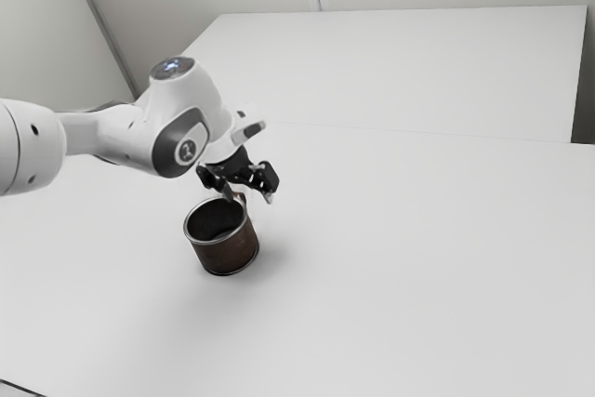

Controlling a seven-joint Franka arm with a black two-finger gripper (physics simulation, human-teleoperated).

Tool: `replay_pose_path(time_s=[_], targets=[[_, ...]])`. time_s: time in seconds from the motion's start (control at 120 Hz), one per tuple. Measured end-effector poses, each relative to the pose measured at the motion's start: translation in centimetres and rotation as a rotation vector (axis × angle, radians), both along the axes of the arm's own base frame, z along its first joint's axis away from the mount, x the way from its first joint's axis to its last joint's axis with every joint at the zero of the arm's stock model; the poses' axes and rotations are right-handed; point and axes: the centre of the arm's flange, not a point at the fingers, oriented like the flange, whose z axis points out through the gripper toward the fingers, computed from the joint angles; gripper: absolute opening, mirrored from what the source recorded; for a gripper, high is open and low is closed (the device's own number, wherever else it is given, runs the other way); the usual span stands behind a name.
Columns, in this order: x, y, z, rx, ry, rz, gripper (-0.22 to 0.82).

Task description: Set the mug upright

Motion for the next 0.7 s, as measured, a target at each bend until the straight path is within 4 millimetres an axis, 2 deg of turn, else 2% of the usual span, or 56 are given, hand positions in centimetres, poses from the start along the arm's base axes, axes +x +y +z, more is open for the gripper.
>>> replay_pose_path(time_s=[0.317, 0.442, 0.533, 0.625, 0.7], targets=[[3.3, -0.5, 11.1, 0.027, -0.064, -0.110, 0.59], [3.6, -0.3, 14.7, 0.075, -0.051, -0.165, 0.60], [3.0, 0.0, 17.2, 0.103, -0.032, -0.189, 0.60], [2.6, 1.4, 20.1, 0.120, -0.021, -0.183, 0.60], [2.2, 4.5, 22.1, 0.128, -0.010, -0.142, 0.60]])
